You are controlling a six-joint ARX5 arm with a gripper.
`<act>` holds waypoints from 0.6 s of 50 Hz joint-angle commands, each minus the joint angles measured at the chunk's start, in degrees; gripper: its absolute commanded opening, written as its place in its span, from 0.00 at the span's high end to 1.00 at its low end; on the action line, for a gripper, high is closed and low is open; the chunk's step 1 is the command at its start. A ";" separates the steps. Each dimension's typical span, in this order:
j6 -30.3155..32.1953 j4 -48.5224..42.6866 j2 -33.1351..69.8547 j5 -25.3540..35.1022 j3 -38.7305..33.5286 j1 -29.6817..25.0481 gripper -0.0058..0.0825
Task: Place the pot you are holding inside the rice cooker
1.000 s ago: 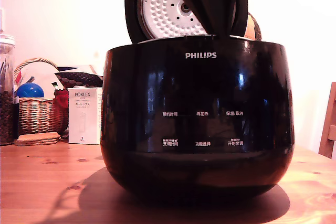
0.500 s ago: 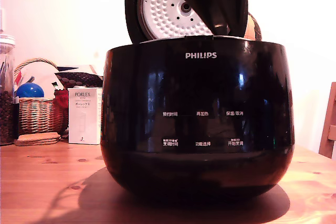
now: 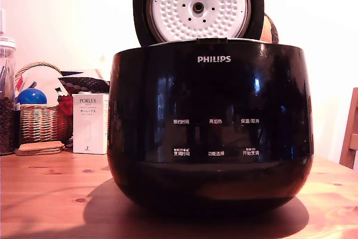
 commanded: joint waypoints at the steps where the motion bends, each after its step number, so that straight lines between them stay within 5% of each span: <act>1: -0.37 0.20 -2.36 -1.68 1.05 0.76 0.96; 30: -0.28 0.22 -17.03 -11.21 1.40 21.35 0.96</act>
